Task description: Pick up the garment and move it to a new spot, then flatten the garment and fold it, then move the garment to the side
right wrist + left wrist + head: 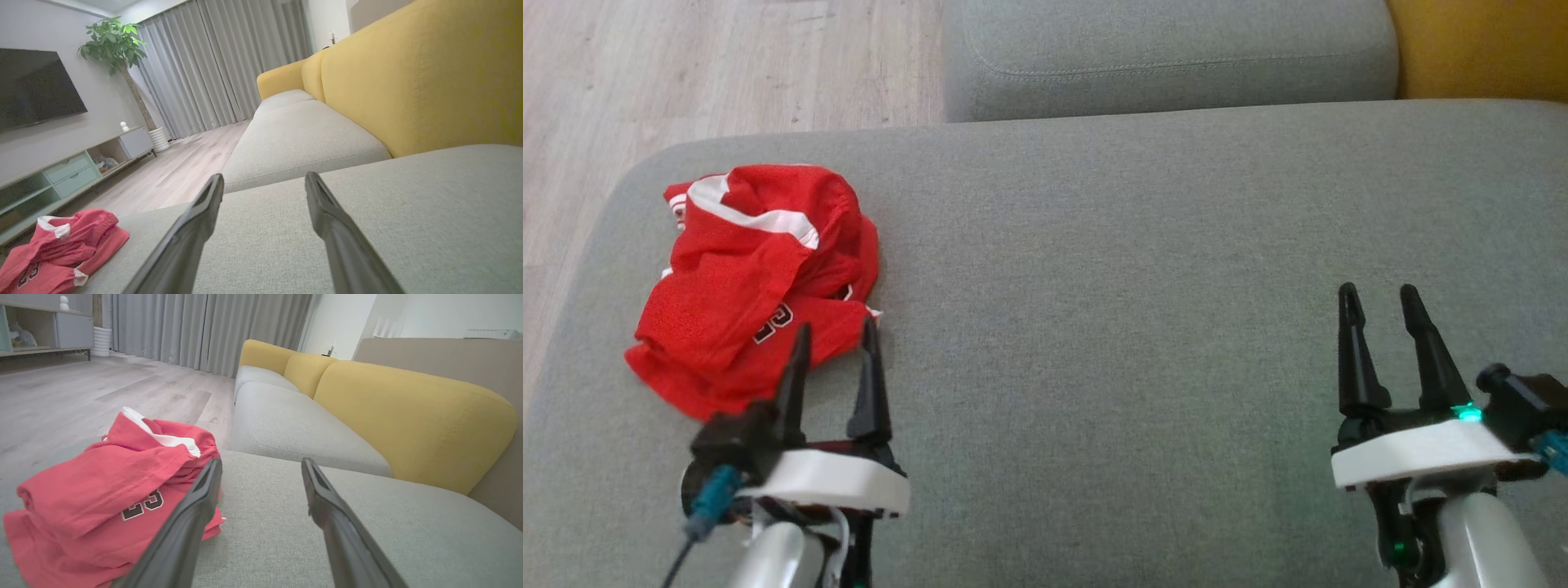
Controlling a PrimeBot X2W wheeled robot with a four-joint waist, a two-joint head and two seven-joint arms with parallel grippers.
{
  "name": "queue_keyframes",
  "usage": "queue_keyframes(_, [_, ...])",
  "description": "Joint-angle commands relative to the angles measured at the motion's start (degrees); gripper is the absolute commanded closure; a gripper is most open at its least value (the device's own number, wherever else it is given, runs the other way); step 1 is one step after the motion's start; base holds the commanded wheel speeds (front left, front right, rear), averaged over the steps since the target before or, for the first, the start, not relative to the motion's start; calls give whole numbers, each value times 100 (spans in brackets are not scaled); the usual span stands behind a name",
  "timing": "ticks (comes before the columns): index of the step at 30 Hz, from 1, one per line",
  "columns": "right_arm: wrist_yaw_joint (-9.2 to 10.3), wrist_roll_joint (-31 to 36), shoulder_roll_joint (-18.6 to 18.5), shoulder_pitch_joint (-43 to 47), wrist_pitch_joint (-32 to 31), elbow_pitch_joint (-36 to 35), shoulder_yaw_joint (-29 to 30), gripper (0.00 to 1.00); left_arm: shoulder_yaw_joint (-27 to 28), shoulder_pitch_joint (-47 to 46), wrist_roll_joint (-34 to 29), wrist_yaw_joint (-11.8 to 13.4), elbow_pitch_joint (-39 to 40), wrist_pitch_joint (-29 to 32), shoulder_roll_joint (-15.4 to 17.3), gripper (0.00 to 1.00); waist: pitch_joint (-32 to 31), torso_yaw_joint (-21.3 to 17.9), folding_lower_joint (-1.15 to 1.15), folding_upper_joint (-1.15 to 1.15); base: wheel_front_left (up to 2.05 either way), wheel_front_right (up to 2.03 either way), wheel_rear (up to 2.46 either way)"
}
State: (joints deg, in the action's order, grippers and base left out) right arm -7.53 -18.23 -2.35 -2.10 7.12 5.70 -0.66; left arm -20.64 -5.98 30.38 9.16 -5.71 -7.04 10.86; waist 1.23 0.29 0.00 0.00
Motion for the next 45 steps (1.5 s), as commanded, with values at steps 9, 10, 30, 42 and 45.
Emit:
queue_keyframes(9, [3, 1016, -44, -370, 218, -340, -224, 0, -565, -558, -1046, 432, 92, -223, 443, 0, 6, 12, 0, 0, 0, 0, 0])
queue_keyframes(10, [3, 1114, -44, -371, 235, -351, -234, 0, -639, -583, -1126, 490, 84, -240, 472, 0, 5, 13, 0, 0, 0, 0, 0])
queue_keyframes(30, [4, 1724, -49, -228, 556, -311, -220, 0, -1055, -571, -1173, 1061, 240, -563, 478, 0, -35, 54, 0, 0, 0, 0, 0])
queue_keyframes(42, [4, 1028, -53, -64, 759, 223, -244, 0, 97, 78, -1138, -217, -49, -767, -217, 0, 14, 23, 0, 0, 0, 0, 0])
queue_keyframes(45, [4, 908, -53, -72, 787, 426, -278, 0, 281, 128, -1385, -434, -192, -796, -355, 0, 25, 4, 0, 0, 0, 0, 0])
